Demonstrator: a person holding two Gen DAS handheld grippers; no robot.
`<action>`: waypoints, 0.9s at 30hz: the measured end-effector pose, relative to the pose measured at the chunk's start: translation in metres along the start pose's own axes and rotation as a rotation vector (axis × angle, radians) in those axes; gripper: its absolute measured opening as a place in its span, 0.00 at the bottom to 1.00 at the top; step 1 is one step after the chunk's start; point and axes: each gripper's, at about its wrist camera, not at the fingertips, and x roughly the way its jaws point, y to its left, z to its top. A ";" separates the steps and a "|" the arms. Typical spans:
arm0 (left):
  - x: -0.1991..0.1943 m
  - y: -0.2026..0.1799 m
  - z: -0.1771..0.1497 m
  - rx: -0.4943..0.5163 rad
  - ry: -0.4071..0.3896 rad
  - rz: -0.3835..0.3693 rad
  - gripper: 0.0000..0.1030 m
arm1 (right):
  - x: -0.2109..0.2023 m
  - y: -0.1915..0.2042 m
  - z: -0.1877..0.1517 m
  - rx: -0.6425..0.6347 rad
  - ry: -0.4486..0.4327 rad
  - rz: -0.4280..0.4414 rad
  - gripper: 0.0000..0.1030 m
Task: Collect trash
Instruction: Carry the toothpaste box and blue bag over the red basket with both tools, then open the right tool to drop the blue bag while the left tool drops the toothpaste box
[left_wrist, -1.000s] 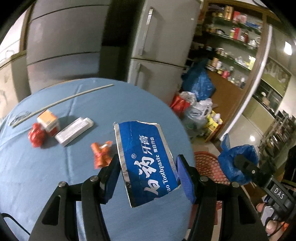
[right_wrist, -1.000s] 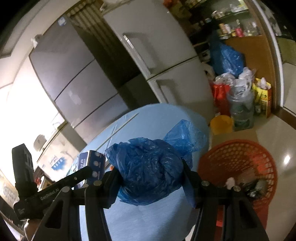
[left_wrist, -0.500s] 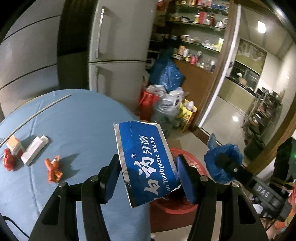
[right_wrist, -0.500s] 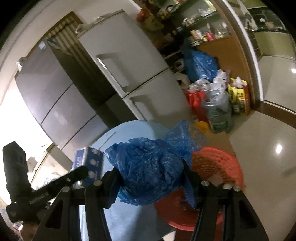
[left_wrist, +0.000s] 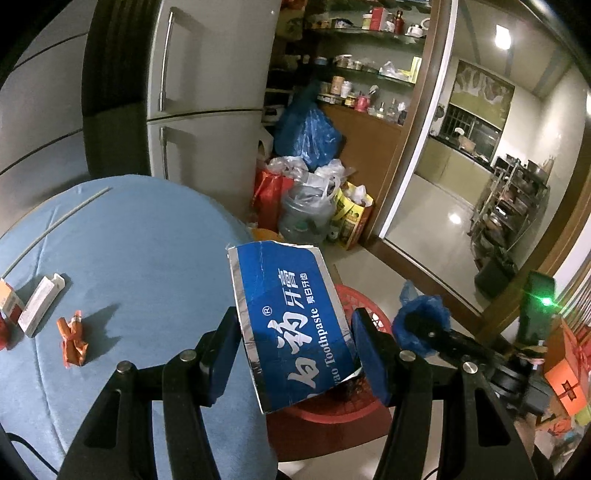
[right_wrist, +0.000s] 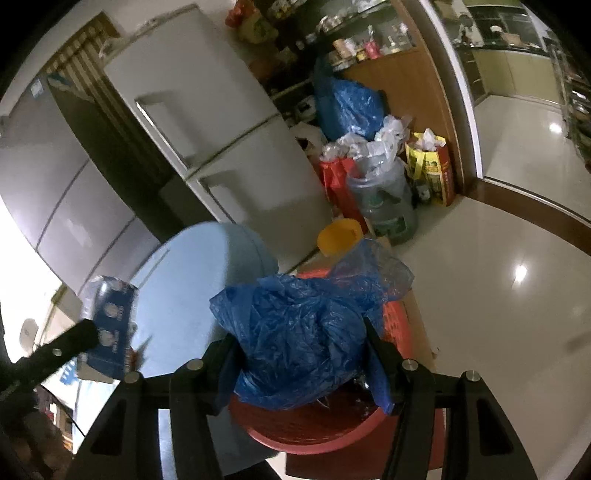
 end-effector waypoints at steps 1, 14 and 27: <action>0.002 0.001 0.002 -0.003 0.002 0.000 0.60 | 0.004 0.000 0.000 -0.005 0.009 -0.001 0.60; 0.003 0.005 -0.002 -0.023 0.012 0.016 0.60 | 0.046 0.002 -0.001 -0.063 0.101 -0.030 0.65; 0.033 -0.005 -0.002 0.000 0.077 -0.016 0.60 | 0.040 -0.018 0.004 0.011 0.087 -0.068 0.76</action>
